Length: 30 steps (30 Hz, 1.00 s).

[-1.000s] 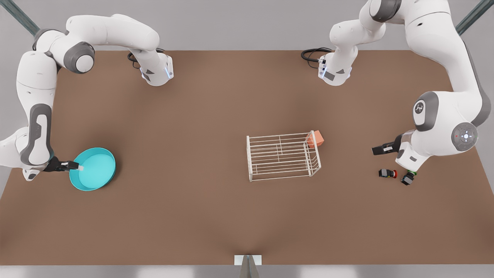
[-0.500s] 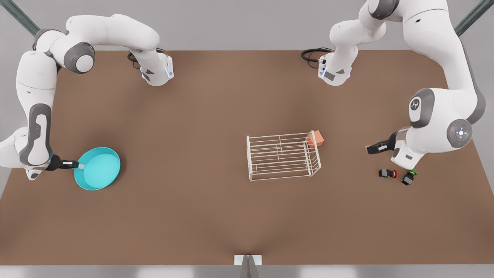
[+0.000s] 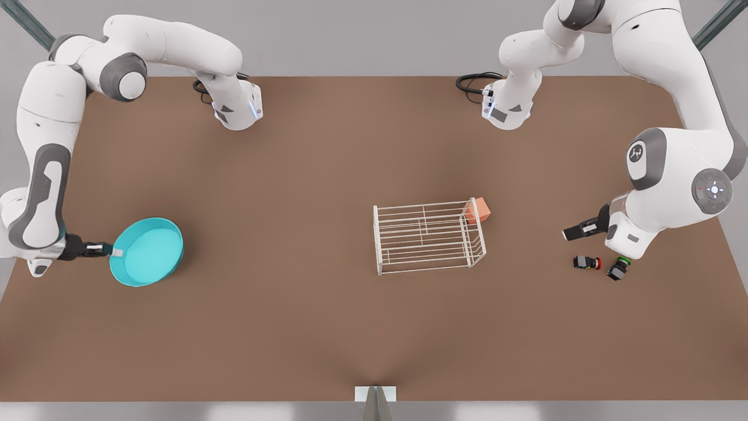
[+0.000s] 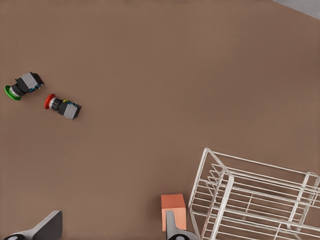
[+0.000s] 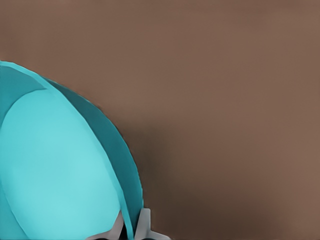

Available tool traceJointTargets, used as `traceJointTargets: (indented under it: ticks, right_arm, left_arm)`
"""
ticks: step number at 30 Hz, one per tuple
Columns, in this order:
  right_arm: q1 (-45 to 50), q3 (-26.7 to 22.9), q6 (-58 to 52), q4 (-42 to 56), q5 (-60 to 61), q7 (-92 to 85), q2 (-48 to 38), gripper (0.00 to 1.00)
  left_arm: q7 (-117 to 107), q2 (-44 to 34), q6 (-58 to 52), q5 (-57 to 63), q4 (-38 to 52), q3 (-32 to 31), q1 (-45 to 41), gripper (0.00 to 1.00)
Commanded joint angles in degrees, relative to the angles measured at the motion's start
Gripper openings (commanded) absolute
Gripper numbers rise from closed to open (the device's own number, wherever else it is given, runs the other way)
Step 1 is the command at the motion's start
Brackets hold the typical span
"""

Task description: Place the plate on the shelf with right arm and place the red button switch in the plate with left arm

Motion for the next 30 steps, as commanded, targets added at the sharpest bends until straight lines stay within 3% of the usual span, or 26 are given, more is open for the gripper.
traceJointTargets:
  ticks: [1, 6, 8, 10, 12, 15, 18, 23, 27, 30]
  right_arm:
    - [2.6, 0.1, -8.7, 0.4, 0.9, 5.1, -2.9, 0.22]
    - [11.5, 0.2, -13.3, 0.5, 0.8, 17.7, -8.4, 0.22]
    - [16.4, 0.4, -13.6, 0.5, 0.8, 23.5, -11.1, 0.22]
    - [21.4, 0.2, -13.7, 1.3, 0.7, 30.1, -12.3, 0.22]
    - [28.5, 0.6, -14.8, 4.1, 0.5, 39.6, -12.8, 0.22]
    - [37.7, 0.7, -13.9, 8.3, 0.3, 52.8, -12.6, 0.22]
    - [43.4, 0.6, -9.6, 10.6, 0.3, 62.1, -11.1, 0.22]
    - [52.8, 0.9, 0.4, 12.5, 0.3, 72.6, -6.9, 0.22]
    - [57.9, 0.9, 5.9, 12.5, 0.3, 76.6, -4.5, 0.22]
    - [61.0, 0.9, 6.1, 12.4, 0.3, 77.3, -3.1, 0.23]
  left_arm:
    - [0.2, -0.1, 0.2, 0.1, 0.0, 0.0, 0.0, 1.0]
    - [0.0, -0.1, 0.0, 0.0, 0.0, 0.0, 0.0, 1.0]
    - [-19.2, -0.3, 0.5, -2.7, -1.9, 0.2, 0.2, 1.0]
    - [-51.8, -3.1, 25.7, -3.7, -18.7, 0.3, 1.2, 1.0]
    - [-69.8, 3.4, 32.5, -3.6, -17.9, 0.2, 2.1, 1.0]
    - [-70.6, 12.7, 37.8, 1.4, -10.3, 0.5, 2.2, 1.0]
    - [-56.4, 15.5, 38.1, 8.2, -8.1, 0.8, 8.1, 1.0]
    - [-56.6, 15.8, 38.7, 12.9, -12.8, 1.8, 10.5, 1.0]
    - [-62.0, 14.3, 51.6, 12.3, -23.3, 1.7, 12.6, 1.0]
    - [-62.2, 15.2, 53.6, 12.3, -23.6, 1.6, 12.2, 1.0]
